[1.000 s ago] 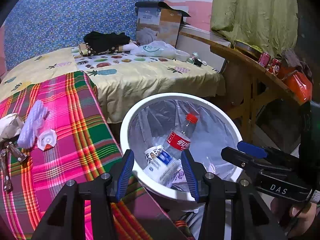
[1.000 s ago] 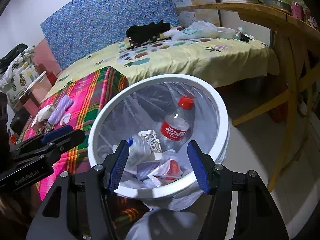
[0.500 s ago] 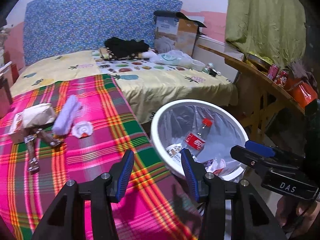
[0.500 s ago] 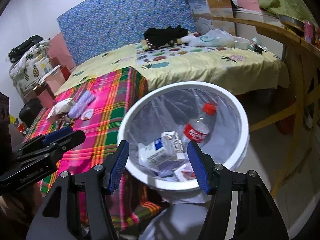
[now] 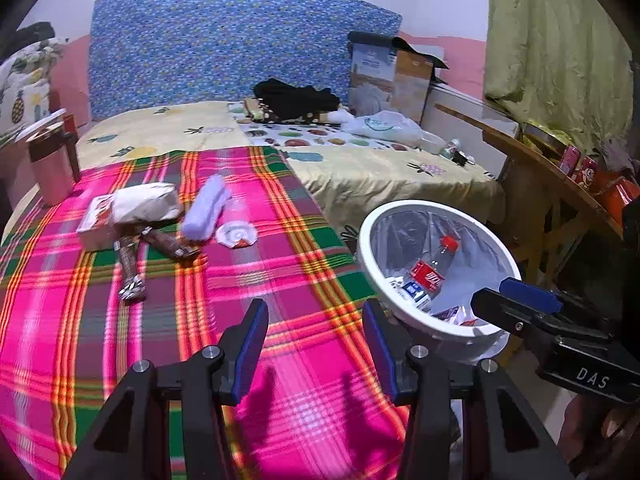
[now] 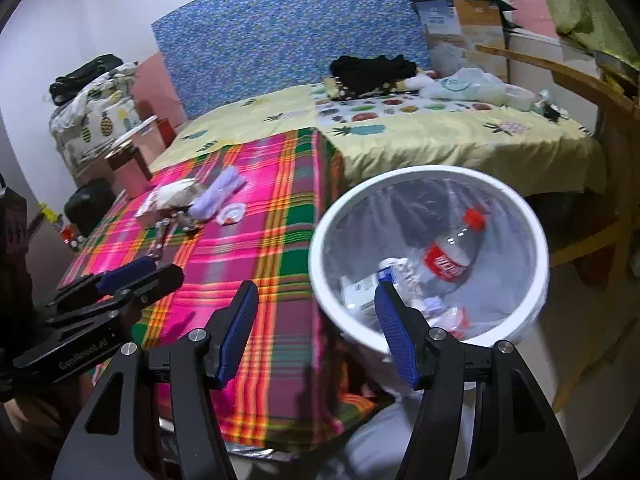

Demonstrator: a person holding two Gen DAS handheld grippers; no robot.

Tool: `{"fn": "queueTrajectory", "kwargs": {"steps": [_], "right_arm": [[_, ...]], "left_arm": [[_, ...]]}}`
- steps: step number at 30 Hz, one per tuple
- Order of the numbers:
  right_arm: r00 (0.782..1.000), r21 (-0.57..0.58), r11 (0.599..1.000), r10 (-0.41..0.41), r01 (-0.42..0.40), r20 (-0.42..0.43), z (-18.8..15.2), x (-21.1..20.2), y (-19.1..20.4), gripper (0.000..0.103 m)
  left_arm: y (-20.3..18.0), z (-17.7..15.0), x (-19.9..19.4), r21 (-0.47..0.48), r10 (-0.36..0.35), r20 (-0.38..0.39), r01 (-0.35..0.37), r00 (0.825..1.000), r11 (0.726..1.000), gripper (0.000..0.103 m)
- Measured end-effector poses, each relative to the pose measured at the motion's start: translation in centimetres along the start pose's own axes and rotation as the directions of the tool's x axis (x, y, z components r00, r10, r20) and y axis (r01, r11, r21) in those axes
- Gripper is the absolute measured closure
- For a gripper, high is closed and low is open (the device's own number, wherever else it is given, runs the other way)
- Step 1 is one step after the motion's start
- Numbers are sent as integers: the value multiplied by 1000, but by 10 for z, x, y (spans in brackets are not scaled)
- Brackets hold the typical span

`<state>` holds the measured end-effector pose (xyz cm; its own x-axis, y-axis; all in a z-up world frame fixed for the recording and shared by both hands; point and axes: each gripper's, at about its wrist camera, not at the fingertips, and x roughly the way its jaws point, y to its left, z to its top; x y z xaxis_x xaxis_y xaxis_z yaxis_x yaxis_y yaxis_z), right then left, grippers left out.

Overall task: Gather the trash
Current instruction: 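Move both tools back over the items on the cloth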

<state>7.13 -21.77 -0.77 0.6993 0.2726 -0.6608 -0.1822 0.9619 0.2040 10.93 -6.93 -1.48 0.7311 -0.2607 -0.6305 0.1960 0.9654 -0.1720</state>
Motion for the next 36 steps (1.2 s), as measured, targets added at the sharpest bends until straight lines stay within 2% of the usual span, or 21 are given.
{"fn": "queueTrajectory", "kwargs": {"steps": [18,36], "right_arm": [[994,-74,991,107,-107,-9,-15,-1,48,41],[990,-106,984,142,-143,-24,-10,5,75,41]], "left_arm": [[40,-36,-45,-75,126,5,-125,992,989,54],[74,-35,-62,-150,159,10,-156,987,976,54]]}}
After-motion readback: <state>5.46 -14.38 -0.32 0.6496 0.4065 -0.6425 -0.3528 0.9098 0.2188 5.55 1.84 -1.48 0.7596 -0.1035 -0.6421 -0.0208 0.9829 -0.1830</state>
